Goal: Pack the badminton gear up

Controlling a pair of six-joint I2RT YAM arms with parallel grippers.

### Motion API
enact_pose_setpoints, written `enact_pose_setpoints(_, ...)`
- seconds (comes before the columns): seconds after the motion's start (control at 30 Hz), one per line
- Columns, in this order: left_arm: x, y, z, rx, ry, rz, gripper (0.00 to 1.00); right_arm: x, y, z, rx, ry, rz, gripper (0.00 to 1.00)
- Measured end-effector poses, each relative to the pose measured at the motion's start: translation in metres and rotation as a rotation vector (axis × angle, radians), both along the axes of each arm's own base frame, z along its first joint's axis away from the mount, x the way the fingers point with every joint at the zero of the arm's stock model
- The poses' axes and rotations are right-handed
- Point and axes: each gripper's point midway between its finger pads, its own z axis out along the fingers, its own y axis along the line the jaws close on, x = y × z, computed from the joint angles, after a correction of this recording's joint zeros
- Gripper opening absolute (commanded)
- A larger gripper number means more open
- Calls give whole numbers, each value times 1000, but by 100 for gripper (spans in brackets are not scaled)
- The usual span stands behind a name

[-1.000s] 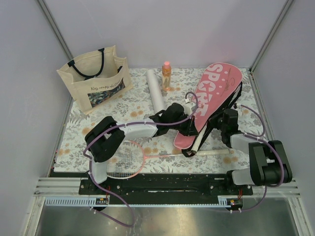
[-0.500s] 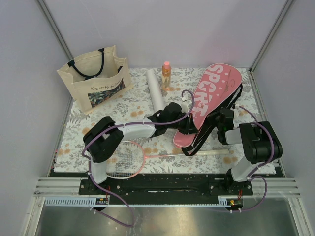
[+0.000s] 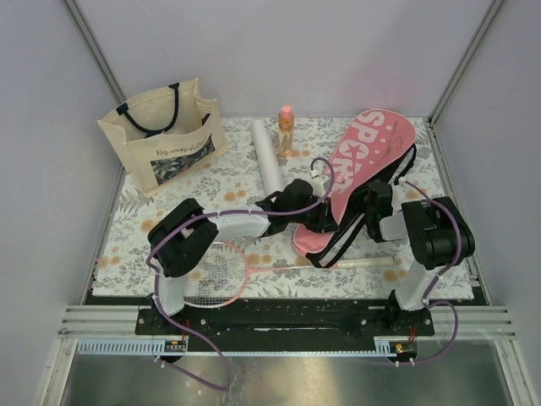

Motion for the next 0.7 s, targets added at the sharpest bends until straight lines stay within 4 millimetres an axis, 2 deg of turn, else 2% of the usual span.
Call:
enact_pose_setpoints(0.1, 1, 2, -3, 14, -2, 6, 41, 2, -1, 1, -12, 24, 3, 51)
enact_pose_setpoints(0.2, 2, 5, -7, 35, -5, 13, 52, -8, -2, 6, -27, 71, 11, 55)
enact_pose_setpoints(0.4, 7, 15, -7, 89, -21, 47, 57, -38, -5, 37, -80, 131, 49, 57)
enact_pose_setpoints(0.47, 11, 21, 2, 101, -40, 73, 60, -50, -8, 46, -124, 157, 71, 57)
enact_pose_setpoints(0.57, 20, 31, 26, 98, -84, 131, 63, -65, -12, 61, -196, 167, 110, 57)
enact_pose_setpoints(0.7, 39, 58, 63, 96, -137, 249, 67, -83, -17, 86, -314, 142, 187, 56)
